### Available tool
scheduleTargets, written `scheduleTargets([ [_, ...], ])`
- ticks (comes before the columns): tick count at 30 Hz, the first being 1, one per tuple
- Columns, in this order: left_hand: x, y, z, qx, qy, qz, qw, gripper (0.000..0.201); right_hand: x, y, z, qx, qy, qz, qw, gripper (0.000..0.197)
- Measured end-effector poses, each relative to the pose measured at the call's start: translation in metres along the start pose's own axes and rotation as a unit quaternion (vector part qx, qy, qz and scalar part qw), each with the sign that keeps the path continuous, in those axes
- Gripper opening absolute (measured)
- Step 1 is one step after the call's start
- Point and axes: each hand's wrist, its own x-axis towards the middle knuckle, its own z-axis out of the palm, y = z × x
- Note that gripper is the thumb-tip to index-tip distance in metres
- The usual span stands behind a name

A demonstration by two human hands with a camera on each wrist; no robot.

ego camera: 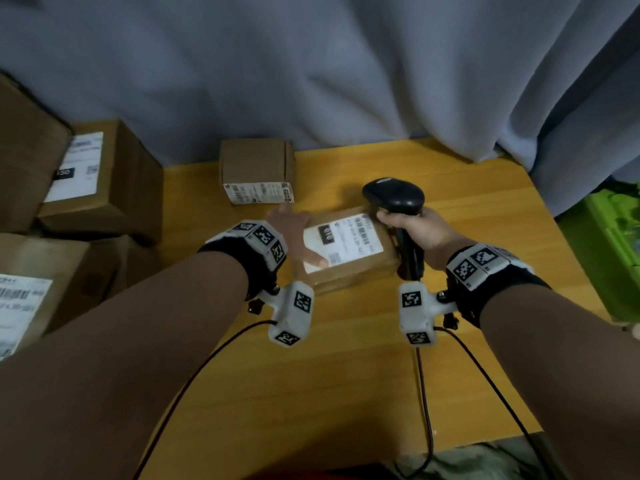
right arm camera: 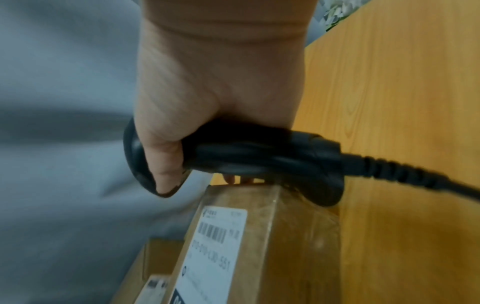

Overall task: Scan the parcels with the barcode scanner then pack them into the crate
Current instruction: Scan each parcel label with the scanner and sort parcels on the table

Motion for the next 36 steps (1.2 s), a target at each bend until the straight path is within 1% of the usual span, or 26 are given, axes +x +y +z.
scheduleTargets([
  [2,-0.006,-0.006,0.007,0.040,-0.011,-0.029,0.999,0.109,-0.008,0.006,0.008,-0.002,0.010,0.001,1.000,0.028],
  [4,-0.011,-0.011,0.017,0.036,-0.002,-0.040,0.999,0.113,-0.014,0.016,0.014,0.000,0.043,0.012,0.999,0.026],
  [5,-0.011,-0.016,0.023,0.011,-0.003,-0.045,0.999,0.113,-0.018,0.021,0.016,0.005,0.059,0.022,0.998,0.025],
  [7,-0.014,-0.023,0.036,-0.088,-0.014,-0.054,0.995,0.115,-0.028,0.031,0.023,0.034,0.075,0.046,0.995,0.026],
  [9,-0.025,-0.028,0.048,-0.185,-0.016,-0.025,0.982,0.115,-0.039,0.041,0.031,0.090,0.066,0.073,0.991,0.025],
  [10,-0.034,-0.028,0.053,-0.228,-0.015,0.008,0.973,0.107,-0.046,0.045,0.037,0.113,0.054,0.076,0.989,0.026],
  [12,-0.044,-0.027,0.064,-0.298,-0.019,0.059,0.953,0.068,-0.053,0.050,0.046,0.126,0.045,0.059,0.989,0.032],
  [13,-0.045,-0.026,0.069,-0.326,-0.024,0.072,0.942,0.052,-0.056,0.050,0.049,0.120,0.048,0.045,0.991,0.034],
  [14,-0.049,-0.023,0.071,-0.351,-0.021,0.067,0.934,0.046,-0.057,0.047,0.050,0.113,0.055,0.030,0.992,0.033],
  [15,-0.051,-0.022,0.072,-0.387,-0.022,0.044,0.921,0.047,-0.059,0.043,0.048,0.105,0.061,0.015,0.993,0.029],
  [17,-0.058,-0.016,0.068,-0.482,-0.011,0.004,0.876,0.047,-0.062,0.034,0.041,0.098,0.068,-0.013,0.993,0.026],
  [18,-0.064,-0.011,0.063,-0.524,-0.003,0.003,0.851,0.043,-0.064,0.029,0.037,0.102,0.074,-0.023,0.992,0.029],
  [20,-0.071,-0.008,0.055,-0.583,0.013,0.011,0.812,0.036,-0.067,0.020,0.031,0.117,0.082,-0.035,0.989,0.040],
  [21,-0.074,-0.008,0.051,-0.606,0.018,0.017,0.795,0.030,-0.069,0.015,0.030,0.125,0.081,-0.043,0.988,0.042],
  [23,-0.080,-0.011,0.043,-0.634,0.029,0.031,0.773,0.016,-0.073,0.006,0.031,0.139,0.072,-0.061,0.986,0.037],
  [24,-0.082,-0.013,0.038,-0.641,0.034,0.040,0.765,0.013,-0.077,0.000,0.032,0.145,0.069,-0.069,0.985,0.032],
  [25,-0.084,-0.016,0.033,-0.644,0.039,0.046,0.763,0.014,-0.080,-0.004,0.034,0.151,0.066,-0.075,0.983,0.029],
  [27,-0.091,-0.021,0.021,-0.638,0.058,0.057,0.766,0.018,-0.084,-0.013,0.038,0.167,0.058,-0.086,0.980,0.027],
  [30,-0.095,-0.027,0.006,-0.632,0.091,0.050,0.768,0.028,-0.091,-0.027,0.046,0.190,0.037,-0.099,0.976,0.019],
  [32,-0.094,-0.030,0.000,-0.634,0.106,0.042,0.765,0.026,-0.093,-0.035,0.051,0.183,0.026,-0.109,0.977,0.016],
  [33,-0.096,-0.032,-0.002,-0.628,0.109,0.039,0.769,0.027,-0.093,-0.038,0.053,0.173,0.023,-0.114,0.978,0.016],
  [35,-0.098,-0.036,-0.004,-0.597,0.103,0.047,0.794,0.037,-0.091,-0.041,0.055,0.163,0.030,-0.122,0.979,0.018],
  [36,-0.100,-0.038,-0.005,-0.587,0.095,0.048,0.803,0.043,-0.088,-0.042,0.056,0.163,0.036,-0.121,0.978,0.020],
])
